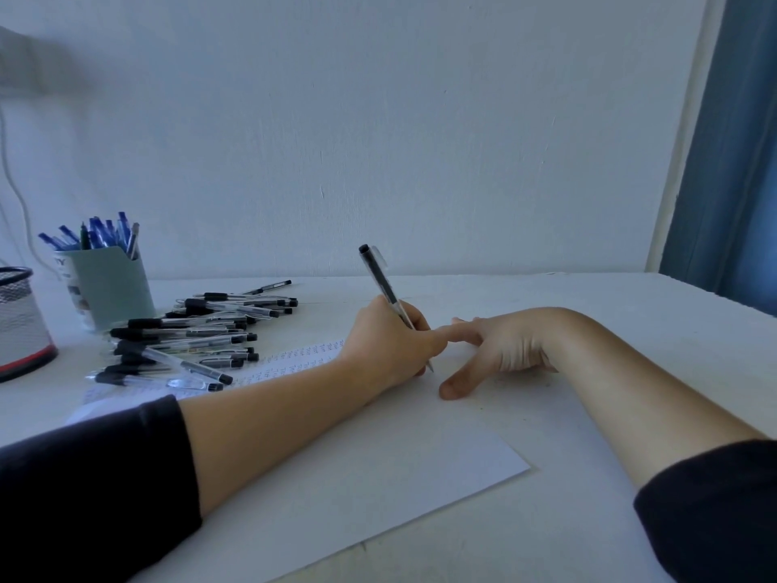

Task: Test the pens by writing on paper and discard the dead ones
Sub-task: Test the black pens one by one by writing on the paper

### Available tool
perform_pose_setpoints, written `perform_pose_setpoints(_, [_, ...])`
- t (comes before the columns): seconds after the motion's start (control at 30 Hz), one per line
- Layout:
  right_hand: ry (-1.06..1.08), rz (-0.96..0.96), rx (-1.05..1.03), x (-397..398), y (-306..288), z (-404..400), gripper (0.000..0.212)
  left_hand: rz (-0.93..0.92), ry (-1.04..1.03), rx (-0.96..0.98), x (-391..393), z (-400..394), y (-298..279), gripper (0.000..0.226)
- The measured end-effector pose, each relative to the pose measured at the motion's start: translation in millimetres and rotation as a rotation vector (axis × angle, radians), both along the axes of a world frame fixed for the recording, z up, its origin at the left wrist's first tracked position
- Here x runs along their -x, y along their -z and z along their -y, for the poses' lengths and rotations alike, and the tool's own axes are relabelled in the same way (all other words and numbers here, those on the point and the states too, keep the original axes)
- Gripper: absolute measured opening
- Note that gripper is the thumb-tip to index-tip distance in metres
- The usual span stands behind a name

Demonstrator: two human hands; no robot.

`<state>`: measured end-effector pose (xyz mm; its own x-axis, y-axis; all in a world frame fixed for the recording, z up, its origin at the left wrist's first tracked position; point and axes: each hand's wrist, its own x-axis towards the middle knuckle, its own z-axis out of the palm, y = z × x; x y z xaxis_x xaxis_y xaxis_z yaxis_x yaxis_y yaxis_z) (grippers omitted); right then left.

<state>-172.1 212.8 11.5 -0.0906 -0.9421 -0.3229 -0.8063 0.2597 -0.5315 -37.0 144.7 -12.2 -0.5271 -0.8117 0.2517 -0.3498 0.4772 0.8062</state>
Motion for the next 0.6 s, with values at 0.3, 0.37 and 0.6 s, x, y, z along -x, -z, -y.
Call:
perform_pose_setpoints(0.3, [0.055, -0.001, 0.053, 0.9, 0.9, 1.4, 0.063, -0.460, 0.005, -0.449, -8.0, 9.8, -12.4, 0.025])
perform_pose_setpoints(0.37, [0.090, -0.003, 0.113, 2.4, 2.0, 2.8, 0.052, -0.555, -0.013, -0.521, -11.7, 16.1, -21.3, 0.027])
perform_pose_setpoints(0.6, [0.262, 0.021, 0.397, 4.1, 3.1, 6.5, 0.019, -0.524, -0.156, -0.405, -30.1, 47.9, -33.0, 0.018])
